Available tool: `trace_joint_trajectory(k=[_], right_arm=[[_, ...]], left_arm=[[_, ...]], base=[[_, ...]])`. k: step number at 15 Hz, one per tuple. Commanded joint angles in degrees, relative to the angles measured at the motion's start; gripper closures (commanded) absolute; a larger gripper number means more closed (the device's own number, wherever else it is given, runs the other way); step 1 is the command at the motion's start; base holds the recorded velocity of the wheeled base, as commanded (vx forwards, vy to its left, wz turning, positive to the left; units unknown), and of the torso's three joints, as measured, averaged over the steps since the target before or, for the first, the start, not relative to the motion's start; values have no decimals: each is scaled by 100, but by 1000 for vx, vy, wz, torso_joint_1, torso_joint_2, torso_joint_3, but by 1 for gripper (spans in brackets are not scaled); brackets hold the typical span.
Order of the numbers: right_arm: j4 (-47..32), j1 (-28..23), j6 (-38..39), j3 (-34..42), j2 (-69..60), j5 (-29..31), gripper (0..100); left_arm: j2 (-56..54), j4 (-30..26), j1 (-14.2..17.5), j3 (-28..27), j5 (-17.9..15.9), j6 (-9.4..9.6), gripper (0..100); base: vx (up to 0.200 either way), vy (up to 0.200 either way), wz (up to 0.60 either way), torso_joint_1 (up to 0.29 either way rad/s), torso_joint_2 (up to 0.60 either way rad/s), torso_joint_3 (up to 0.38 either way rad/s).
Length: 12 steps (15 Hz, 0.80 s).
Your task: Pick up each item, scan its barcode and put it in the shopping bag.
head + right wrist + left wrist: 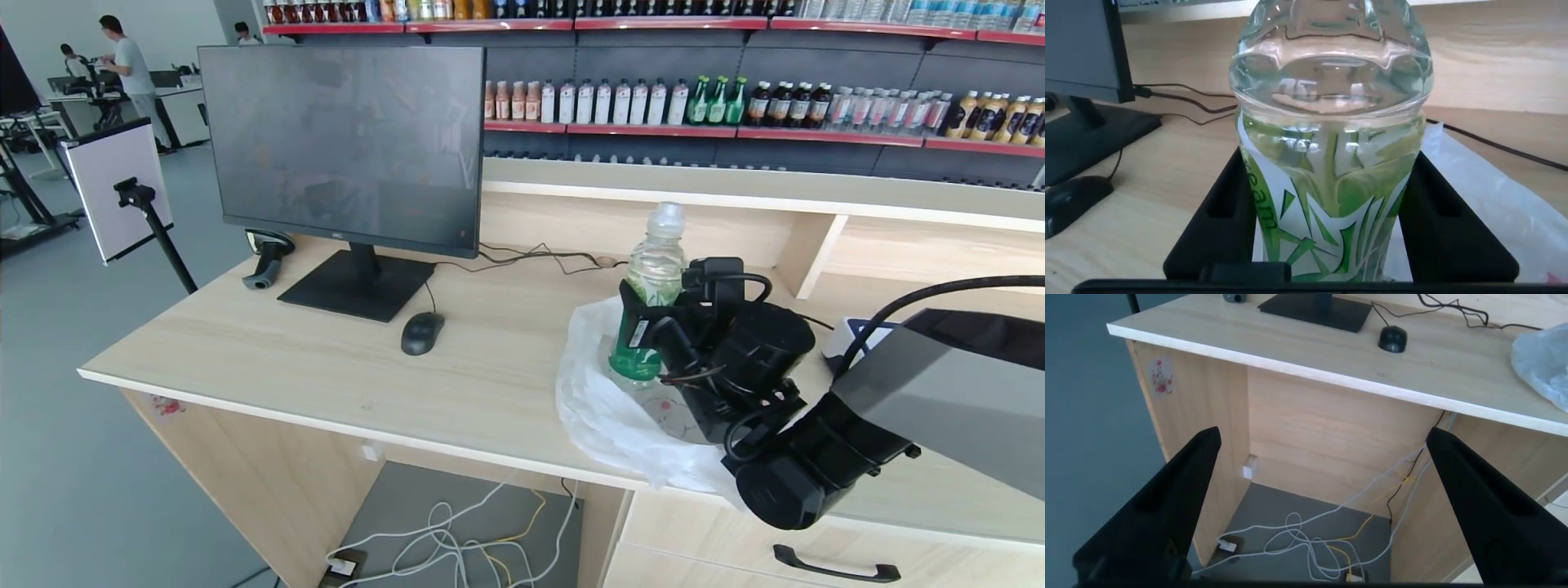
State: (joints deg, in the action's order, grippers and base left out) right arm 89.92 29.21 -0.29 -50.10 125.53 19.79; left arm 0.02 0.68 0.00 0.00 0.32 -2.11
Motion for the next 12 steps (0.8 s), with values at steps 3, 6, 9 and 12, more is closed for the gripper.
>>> trace_joint_trajectory(k=[3,6,9,12], right_arm=[[8,-29,12,-43,455,-1,100],[8,-29,20,-26,473,-10,100],[8,-29,12,-52,482,-19,100],[8,-29,47,1,482,-98,100]], left_arm=[[6,2,0,0,3,0,0],[6,-7,0,0,3,0,0],[6,2,0,0,3,-9,0],[6,2,0,0,3,-9,0]], base=[[0,0,0,0,0,0],[0,0,0,0,0,0],[0,0,0,0,0,0],[0,0,0,0,0,0]])
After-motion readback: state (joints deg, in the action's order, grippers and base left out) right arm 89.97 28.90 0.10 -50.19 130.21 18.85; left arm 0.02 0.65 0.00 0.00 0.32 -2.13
